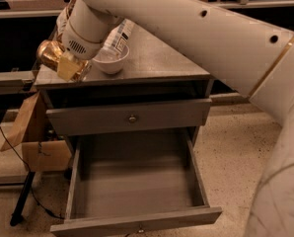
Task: Pick orange can from middle drawer and place on counter
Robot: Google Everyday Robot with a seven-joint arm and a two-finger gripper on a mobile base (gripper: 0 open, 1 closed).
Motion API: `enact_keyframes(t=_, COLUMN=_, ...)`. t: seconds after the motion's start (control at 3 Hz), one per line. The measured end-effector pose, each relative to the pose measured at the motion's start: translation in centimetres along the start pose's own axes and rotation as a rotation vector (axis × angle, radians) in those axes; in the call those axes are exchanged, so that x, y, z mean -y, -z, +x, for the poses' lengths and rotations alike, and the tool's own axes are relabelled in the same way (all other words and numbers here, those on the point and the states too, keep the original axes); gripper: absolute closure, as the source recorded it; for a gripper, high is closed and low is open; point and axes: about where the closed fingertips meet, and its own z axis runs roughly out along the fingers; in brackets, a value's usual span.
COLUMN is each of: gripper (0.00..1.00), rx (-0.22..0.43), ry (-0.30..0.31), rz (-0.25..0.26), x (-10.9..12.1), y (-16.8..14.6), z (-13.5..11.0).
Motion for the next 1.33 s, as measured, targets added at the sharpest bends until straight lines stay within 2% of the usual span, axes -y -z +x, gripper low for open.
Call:
enact_keyframes(t=0.33, gripper=1.0, rx=0.051, ry=0.052, rz=0.013, x=1.1, y=-1.2, z=-2.5)
enact_keyframes(t=0.67, gripper=1.0, rx=0.064, ry=0.095, rz=0.011, x=1.7, y=-2.8, z=-4.8)
enact_keyframes(t=1.0, gripper=1.0, rx=0.047, ry=0.124, rz=-0.005, x=2.4, y=-4.8, z=-6.8)
enact_keyframes(t=1.33, gripper=1.0, rx=0.015, ry=0.116, rz=-0.029, x=3.5, y=-6.8, z=-7.1)
